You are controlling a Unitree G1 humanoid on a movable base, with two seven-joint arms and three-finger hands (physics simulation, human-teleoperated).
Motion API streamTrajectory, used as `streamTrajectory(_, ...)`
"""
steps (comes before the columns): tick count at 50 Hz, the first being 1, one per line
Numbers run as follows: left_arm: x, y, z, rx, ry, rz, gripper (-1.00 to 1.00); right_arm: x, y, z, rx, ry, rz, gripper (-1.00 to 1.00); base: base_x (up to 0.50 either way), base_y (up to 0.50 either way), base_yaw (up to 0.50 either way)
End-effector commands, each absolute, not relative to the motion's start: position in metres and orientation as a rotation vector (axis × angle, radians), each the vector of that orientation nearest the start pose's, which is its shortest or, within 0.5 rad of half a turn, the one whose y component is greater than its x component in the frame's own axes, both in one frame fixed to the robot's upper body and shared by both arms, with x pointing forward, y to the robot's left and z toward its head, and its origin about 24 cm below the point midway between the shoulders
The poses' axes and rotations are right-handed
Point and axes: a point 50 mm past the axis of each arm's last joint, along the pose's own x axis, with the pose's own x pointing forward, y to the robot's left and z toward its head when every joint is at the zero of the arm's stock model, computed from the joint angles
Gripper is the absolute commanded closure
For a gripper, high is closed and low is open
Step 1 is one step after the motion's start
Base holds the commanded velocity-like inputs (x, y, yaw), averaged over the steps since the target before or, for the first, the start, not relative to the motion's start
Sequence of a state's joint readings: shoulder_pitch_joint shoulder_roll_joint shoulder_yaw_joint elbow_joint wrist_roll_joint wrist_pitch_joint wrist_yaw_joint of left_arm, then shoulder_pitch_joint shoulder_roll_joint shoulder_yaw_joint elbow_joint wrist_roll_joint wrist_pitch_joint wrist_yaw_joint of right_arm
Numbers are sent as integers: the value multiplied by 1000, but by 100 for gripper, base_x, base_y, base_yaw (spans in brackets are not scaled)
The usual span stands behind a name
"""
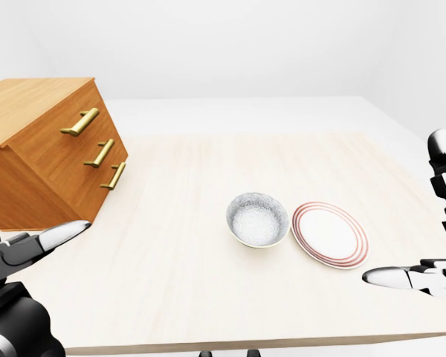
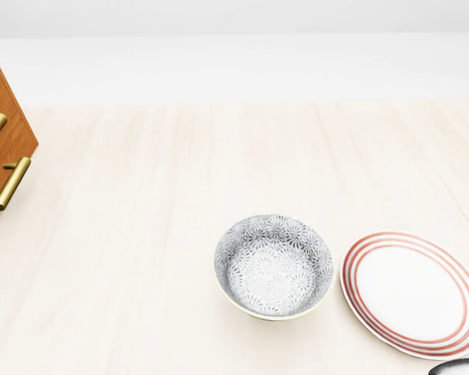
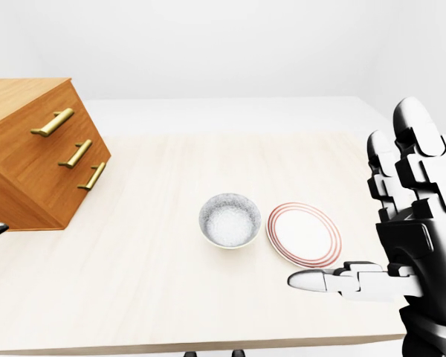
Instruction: Put the bowl on top of the cabinet.
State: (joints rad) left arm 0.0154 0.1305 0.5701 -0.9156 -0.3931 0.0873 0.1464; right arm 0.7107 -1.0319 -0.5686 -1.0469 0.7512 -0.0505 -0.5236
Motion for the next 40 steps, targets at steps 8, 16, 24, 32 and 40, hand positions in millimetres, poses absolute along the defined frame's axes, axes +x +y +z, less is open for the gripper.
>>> streamTrajectory(8,150,248,232,-66,-876,433,-100,132,-218,243,-306,-466,-45,-100,38,-7,0)
streamTrajectory(16,150,248,232,-67,-875,432,-100,124,-221,237,-301,-478,-83,-100,20,-2,0)
streamTrajectory(24,149,247,233,-67,-884,430,-100,125,-219,234,-313,-471,-70,-100,0,0,0)
streamTrajectory(32,147,247,235,-72,-896,431,-100,130,-217,238,-333,-454,-43,-100,0,2,0)
streamTrajectory(40,145,247,237,-70,-906,430,-100,132,-216,238,-335,-446,-35,-100,0,17,0)
